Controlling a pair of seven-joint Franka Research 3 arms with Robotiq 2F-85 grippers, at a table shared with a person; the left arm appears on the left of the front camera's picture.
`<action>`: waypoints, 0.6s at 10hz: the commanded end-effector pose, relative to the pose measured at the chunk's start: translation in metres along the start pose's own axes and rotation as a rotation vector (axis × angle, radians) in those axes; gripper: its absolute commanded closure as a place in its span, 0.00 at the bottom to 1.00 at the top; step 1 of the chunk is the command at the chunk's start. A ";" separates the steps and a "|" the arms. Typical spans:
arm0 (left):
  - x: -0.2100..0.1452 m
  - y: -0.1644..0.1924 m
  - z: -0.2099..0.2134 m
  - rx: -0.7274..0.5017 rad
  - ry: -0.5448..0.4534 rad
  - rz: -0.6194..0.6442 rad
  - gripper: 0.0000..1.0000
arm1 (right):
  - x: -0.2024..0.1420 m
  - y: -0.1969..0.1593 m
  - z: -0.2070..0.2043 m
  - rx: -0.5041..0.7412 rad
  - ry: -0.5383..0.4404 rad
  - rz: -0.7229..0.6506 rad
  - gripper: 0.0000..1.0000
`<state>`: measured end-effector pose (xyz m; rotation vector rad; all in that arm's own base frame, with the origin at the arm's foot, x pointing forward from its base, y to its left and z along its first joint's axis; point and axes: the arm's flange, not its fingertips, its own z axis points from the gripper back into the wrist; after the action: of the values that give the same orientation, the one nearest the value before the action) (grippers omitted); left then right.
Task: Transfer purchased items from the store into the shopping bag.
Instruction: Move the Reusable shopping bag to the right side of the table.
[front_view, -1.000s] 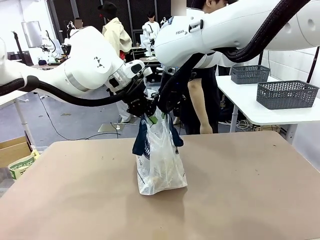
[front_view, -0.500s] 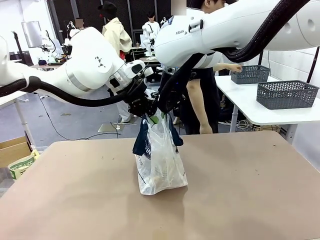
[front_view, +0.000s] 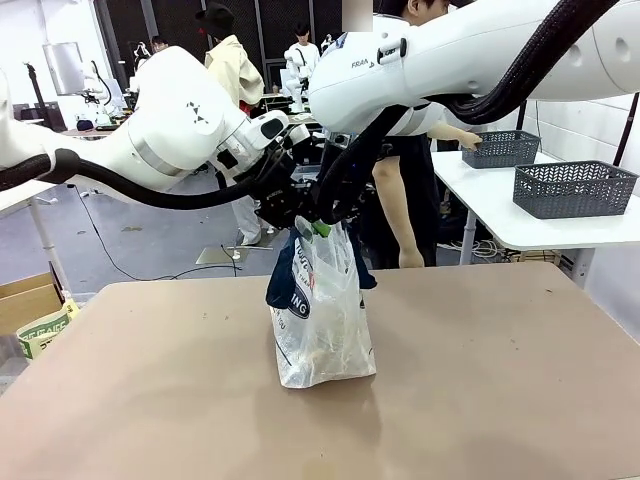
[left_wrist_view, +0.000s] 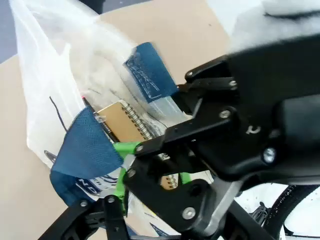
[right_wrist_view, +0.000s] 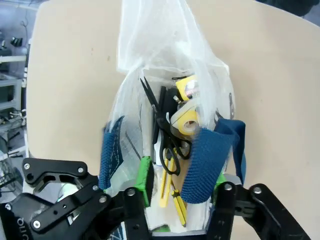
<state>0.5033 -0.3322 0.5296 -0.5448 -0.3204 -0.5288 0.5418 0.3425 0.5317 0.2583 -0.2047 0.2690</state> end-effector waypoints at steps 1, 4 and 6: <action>-0.004 -0.002 0.007 -0.057 -0.007 -0.034 0.00 | 0.006 0.003 -0.002 0.033 -0.005 -0.013 0.00; -0.005 -0.005 0.004 -0.071 -0.004 -0.058 0.00 | 0.007 0.003 -0.001 0.042 -0.005 -0.013 0.00; -0.005 -0.007 0.001 -0.090 0.000 -0.074 0.00 | 0.007 0.003 -0.003 0.051 -0.001 -0.015 0.00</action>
<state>0.4973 -0.3361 0.5315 -0.5737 -0.3134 -0.5808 0.5454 0.3434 0.5327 0.2697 -0.2048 0.2635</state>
